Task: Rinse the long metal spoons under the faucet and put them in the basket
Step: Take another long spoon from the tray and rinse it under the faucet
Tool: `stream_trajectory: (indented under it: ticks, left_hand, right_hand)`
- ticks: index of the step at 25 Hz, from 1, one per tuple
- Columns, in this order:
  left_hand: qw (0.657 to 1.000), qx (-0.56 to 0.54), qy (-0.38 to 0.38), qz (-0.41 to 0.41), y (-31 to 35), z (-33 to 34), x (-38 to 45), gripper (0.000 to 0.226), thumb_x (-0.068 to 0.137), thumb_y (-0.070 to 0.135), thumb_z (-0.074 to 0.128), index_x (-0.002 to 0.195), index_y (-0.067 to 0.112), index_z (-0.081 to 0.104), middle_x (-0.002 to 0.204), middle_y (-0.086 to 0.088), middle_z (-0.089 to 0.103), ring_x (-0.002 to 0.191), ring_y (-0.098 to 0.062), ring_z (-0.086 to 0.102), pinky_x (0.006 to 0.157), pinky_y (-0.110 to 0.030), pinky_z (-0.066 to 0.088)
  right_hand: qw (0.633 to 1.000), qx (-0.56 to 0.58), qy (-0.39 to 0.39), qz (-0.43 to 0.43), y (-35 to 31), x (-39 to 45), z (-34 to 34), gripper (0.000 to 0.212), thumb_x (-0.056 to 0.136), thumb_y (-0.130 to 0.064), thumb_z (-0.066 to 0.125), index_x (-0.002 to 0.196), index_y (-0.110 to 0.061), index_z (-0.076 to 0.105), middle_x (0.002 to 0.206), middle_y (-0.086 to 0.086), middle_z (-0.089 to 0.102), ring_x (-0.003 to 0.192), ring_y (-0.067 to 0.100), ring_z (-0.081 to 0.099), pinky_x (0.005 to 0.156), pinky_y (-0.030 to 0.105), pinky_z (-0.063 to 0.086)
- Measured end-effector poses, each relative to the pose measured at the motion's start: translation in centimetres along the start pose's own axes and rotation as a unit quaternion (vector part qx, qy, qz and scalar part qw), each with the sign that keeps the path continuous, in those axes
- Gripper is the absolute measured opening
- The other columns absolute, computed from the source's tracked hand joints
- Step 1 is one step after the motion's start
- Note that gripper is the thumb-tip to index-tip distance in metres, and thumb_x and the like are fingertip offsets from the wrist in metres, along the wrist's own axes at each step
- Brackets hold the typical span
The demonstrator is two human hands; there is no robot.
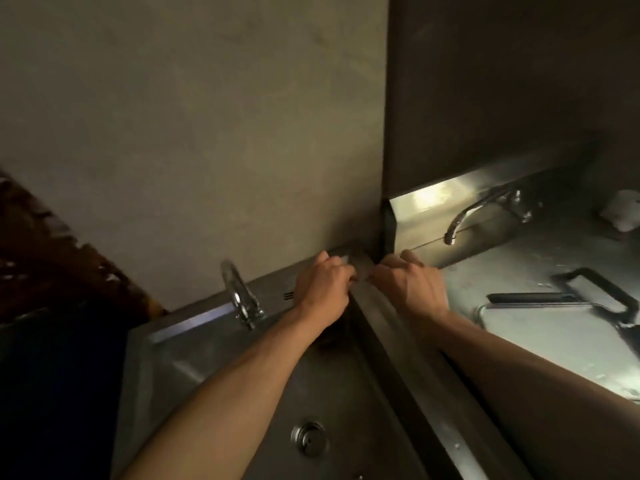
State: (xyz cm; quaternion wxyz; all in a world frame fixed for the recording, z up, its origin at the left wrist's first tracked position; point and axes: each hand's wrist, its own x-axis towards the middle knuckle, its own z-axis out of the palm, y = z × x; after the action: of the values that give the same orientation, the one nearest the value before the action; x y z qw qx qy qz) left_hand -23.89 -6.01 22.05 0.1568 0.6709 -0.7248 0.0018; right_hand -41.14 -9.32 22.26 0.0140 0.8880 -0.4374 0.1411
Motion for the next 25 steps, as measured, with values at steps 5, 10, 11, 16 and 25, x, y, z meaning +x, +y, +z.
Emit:
stream_trajectory:
  ticks: [5, 10, 11, 16, 25]
  left_hand:
    - [0.996, 0.019, -0.004, -0.081, -5.9, -3.0, -7.4, 0.016, 0.087, 0.017, 0.057, 0.096, 0.02, 0.071, 0.094, -0.003, 0.066, 0.097, -0.024, 0.052, 0.073, -0.036, 0.046]
    - [0.989, 0.005, -0.008, -0.148, -9.7, -4.0, -13.8, 0.013, 0.084, 0.019, 0.056, 0.091, 0.018, 0.067, 0.099, -0.001, 0.067, 0.102, -0.023, 0.052, 0.072, -0.034, 0.047]
    - [0.988, 0.003, -0.006, -0.157, -10.3, -3.9, -14.9, 0.012, 0.083, 0.019, 0.057, 0.089, 0.018, 0.066, 0.098, 0.0, 0.067, 0.101, -0.023, 0.052, 0.07, -0.034, 0.046]
    - [0.972, -0.027, -0.03, -0.231, -13.6, -1.8, -19.8, 0.015, 0.081, 0.015, 0.059, 0.077, 0.028, 0.062, 0.091, 0.009, 0.064, 0.094, -0.016, 0.051, 0.066, -0.028, 0.04]
    - [0.951, -0.065, -0.038, -0.299, -16.7, 5.0, -26.8, 0.003, 0.081, 0.026, 0.063, 0.08, 0.029, 0.064, 0.089, 0.013, 0.066, 0.095, -0.013, 0.05, 0.068, -0.028, 0.044]
  right_hand:
    - [0.997, 0.019, -0.028, -0.066, -8.4, 1.4, 2.5, 0.023, 0.095, -0.039, 0.047, 0.109, -0.031, 0.063, 0.111, -0.004, 0.06, 0.102, 0.021, 0.054, 0.064, 0.036, 0.05]
    - [0.991, 0.059, -0.019, -0.121, -14.9, 0.4, 4.6, 0.017, 0.091, -0.035, 0.055, 0.101, -0.03, 0.067, 0.105, -0.006, 0.065, 0.093, 0.023, 0.057, 0.057, 0.035, 0.05]
    - [0.989, 0.071, -0.004, -0.131, -15.9, -0.1, 5.0, 0.016, 0.091, -0.035, 0.057, 0.101, -0.029, 0.067, 0.104, -0.006, 0.065, 0.09, 0.022, 0.056, 0.053, 0.034, 0.05]
    - [0.895, 0.384, 0.039, 0.226, -19.8, -2.3, 7.8, 0.024, 0.086, -0.053, 0.06, 0.091, -0.03, 0.053, 0.084, -0.014, 0.058, 0.076, 0.009, 0.058, 0.062, 0.032, 0.046]
    - [0.627, 0.627, -0.179, 0.425, -23.2, -4.4, 15.9, 0.02, 0.086, -0.03, 0.07, 0.095, -0.012, 0.071, 0.082, -0.004, 0.073, 0.076, 0.013, 0.063, 0.062, 0.028, 0.044]
